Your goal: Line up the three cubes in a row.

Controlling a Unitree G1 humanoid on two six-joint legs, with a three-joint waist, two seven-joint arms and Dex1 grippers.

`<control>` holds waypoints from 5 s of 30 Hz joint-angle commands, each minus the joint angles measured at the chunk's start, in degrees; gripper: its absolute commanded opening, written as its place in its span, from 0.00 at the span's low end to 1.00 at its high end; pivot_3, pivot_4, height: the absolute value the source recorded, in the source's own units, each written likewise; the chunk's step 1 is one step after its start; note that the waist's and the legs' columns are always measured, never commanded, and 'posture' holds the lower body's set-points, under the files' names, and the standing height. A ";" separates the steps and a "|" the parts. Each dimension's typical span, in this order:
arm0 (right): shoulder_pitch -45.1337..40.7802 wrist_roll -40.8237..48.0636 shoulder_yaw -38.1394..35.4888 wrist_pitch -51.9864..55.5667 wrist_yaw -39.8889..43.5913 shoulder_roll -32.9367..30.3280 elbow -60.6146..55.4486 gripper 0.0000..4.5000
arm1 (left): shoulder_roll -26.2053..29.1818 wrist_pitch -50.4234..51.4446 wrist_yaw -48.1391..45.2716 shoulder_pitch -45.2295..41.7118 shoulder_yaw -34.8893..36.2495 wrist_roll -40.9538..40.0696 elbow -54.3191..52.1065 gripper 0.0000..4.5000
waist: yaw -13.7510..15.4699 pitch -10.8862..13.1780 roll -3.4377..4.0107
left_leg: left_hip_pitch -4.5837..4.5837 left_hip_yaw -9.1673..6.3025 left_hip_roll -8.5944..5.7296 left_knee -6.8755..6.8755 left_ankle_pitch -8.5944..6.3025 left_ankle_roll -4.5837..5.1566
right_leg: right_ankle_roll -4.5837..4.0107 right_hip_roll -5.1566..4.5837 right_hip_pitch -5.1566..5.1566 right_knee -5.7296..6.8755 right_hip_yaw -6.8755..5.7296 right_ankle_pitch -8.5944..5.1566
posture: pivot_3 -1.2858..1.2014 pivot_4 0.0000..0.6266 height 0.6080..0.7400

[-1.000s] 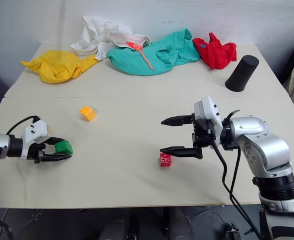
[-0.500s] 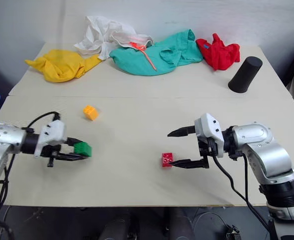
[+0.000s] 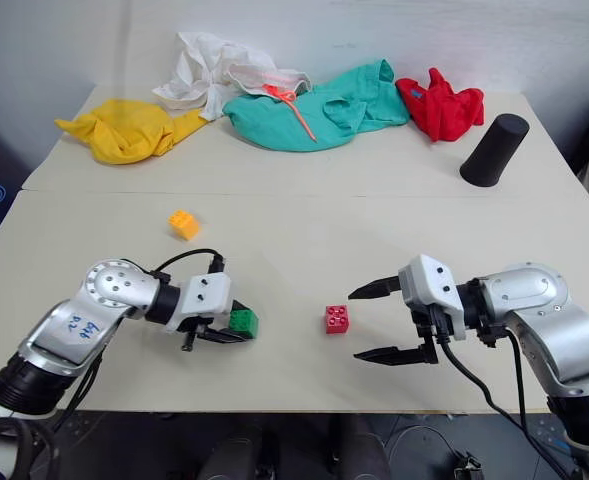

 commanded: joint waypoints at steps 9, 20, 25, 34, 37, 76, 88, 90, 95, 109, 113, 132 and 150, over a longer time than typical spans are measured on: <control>0.72 0.76 -0.60 -0.36 -2.89 1.25 -2.45 1.00 | -1.74 0.16 0.64 -1.68 -1.64 2.07 -0.45 0.33 | 0.26 0.00 0.00 | -0.01 -0.02 -0.01 0.03 0.01 0.01 | 0.00 -0.02 0.02 0.00 -0.01 0.00 | 0.52 0.24 1.00; 0.00 0.28 0.04 -0.66 -4.30 2.30 -1.93 1.00 | -3.55 3.22 2.00 -2.63 -2.07 2.30 0.38 0.56 | 1.19 0.00 0.00 | -0.01 -0.03 -0.03 0.09 0.01 0.03 | 0.00 0.02 0.02 0.00 -0.02 0.00 | 0.52 0.24 1.00; -0.67 -0.04 0.32 -1.11 -3.90 2.54 -0.87 1.00 | -2.17 4.01 1.31 -1.53 -0.31 1.13 -1.30 0.89 | 1.19 0.00 0.00 | -0.02 -0.03 -0.03 0.11 0.01 0.04 | 0.00 0.03 0.02 0.00 -0.02 0.00 | 0.52 0.24 1.00; -2.67 -0.77 1.37 -2.51 -2.84 3.15 2.11 1.00 | 8.01 2.60 0.10 7.90 13.34 -3.56 -3.61 1.00 | 0.64 0.00 0.00 | -0.01 -0.05 0.04 0.10 0.01 0.03 | 0.00 -0.05 0.02 -0.01 -0.03 0.00 | 0.52 0.24 1.00; -3.69 -0.30 1.31 -2.39 -2.70 3.38 2.94 1.00 | 10.61 3.44 -0.14 14.25 22.59 -7.02 -3.18 1.00 | 0.60 0.00 0.00 | -0.02 -0.06 0.02 0.09 0.01 0.04 | 0.00 -0.08 0.03 -0.01 -0.03 0.00 | 0.52 0.24 1.00; -6.96 5.37 -4.16 4.21 -10.39 5.61 2.83 1.00 | -12.32 -9.78 27.74 -25.45 22.10 1.67 61.50 0.67 | 1.08 -0.09 -0.18 | -0.06 0.02 -0.08 0.10 0.02 0.04 | 0.06 0.15 0.01 0.12 -0.67 0.04 | 0.52 0.24 1.00; -7.68 3.27 -2.05 2.02 -7.53 4.67 4.21 1.00 | -4.82 -7.00 4.77 -14.50 20.16 -4.93 38.27 0.34 | 0.81 -0.09 -0.18 | -0.08 0.00 -0.05 0.11 0.02 0.03 | 0.06 0.15 0.01 0.10 -0.68 0.03 | 0.52 0.24 1.00; -7.19 2.66 -1.84 1.30 -6.03 4.07 4.49 1.00 | -1.63 -8.04 -0.88 -10.62 19.03 -5.90 32.23 0.34 | 0.78 -0.09 -0.18 | -0.08 -0.01 -0.04 0.11 0.02 0.03 | 0.06 0.13 0.01 0.08 -0.67 0.03 | 0.52 0.24 1.00; -5.57 1.83 -2.28 0.48 -4.00 2.91 4.22 1.00 | 8.72 -10.13 -14.36 1.68 16.71 -8.38 16.44 0.34 | 0.23 -0.09 -0.18 | -0.04 -0.01 -0.03 0.10 0.02 0.02 | 0.06 0.06 0.03 0.09 -0.35 0.03 | 0.52 0.24 1.00; -3.41 3.49 -3.45 2.08 -5.81 2.52 2.09 1.00 | 8.60 -21.94 -14.89 5.66 14.40 -4.17 21.08 0.34 | -0.18 -0.09 -0.18 | -0.07 -0.05 -0.01 0.11 0.01 0.03 | 0.05 -0.02 0.03 0.05 -0.12 0.03 | 0.52 0.24 1.00; -3.09 3.32 -3.51 2.01 -6.11 2.42 1.91 1.00 | 8.68 -23.31 -15.25 6.06 14.29 -4.31 22.51 0.34 | -0.19 -0.09 -0.18 | -0.06 -0.05 0.01 0.09 0.01 0.03 | 0.05 -0.03 0.03 0.05 -0.12 0.03 | 0.52 0.24 1.00; -2.99 2.68 -2.41 1.40 -6.15 2.93 2.12 1.00 | 10.91 -25.90 -15.27 8.14 15.94 -4.48 26.17 0.99 | -0.18 -0.09 -0.18 | -0.03 -0.04 -0.01 0.09 0.01 0.04 | 0.05 -0.07 0.04 0.06 -0.08 0.03 | 0.52 0.24 1.00; -1.45 0.56 -5.79 -3.48 8.12 -6.19 19.34 1.00 | 23.98 -7.45 -19.92 33.63 52.56 -17.09 8.05 0.99 | -0.35 -0.09 -0.17 | -0.01 -0.01 0.03 0.01 -0.03 0.07 | 0.04 -0.10 0.02 -0.28 -0.06 0.02 | 0.52 0.24 1.00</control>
